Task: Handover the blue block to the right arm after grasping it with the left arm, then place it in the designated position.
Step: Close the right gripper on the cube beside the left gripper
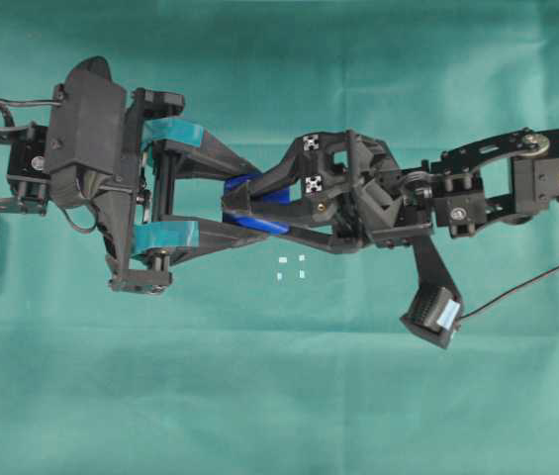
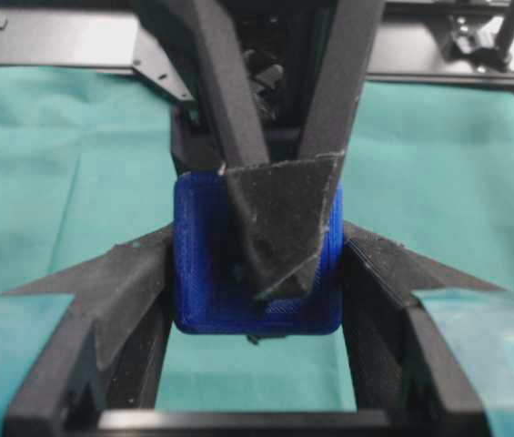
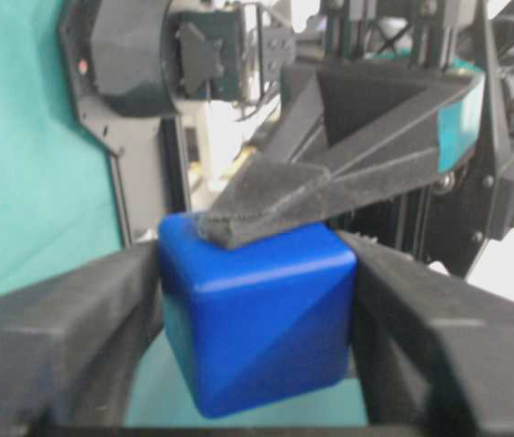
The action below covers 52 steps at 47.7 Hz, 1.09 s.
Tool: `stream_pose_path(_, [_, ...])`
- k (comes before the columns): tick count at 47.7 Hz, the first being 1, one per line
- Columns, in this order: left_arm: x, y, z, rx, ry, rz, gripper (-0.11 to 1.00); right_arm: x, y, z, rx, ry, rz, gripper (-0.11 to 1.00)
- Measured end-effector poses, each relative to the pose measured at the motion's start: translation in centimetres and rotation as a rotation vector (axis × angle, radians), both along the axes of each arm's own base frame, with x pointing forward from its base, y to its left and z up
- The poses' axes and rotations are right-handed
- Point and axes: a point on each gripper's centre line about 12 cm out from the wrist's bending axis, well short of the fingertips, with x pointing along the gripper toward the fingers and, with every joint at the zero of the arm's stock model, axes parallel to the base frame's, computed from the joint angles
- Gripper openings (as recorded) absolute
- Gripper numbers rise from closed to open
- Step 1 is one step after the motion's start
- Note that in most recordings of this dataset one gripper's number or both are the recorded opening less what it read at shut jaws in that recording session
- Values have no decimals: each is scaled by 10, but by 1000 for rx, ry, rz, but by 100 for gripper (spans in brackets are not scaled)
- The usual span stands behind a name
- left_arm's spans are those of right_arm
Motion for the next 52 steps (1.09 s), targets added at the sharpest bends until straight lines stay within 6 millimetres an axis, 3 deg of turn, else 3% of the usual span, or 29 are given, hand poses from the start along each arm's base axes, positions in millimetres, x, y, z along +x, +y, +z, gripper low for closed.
stream_pose_path(45, [0,0,-1,0,11,0,47,0,0,-2,-5,17,-14,59])
stream_pose_path(47, [0,0,-1,0,9,0,52,0,0,-2,-5,17,-14,59])
stream_pose_path(52, [0,-1,0,-1,8,-1,82,0,-1,-2,-6,20,-19,59])
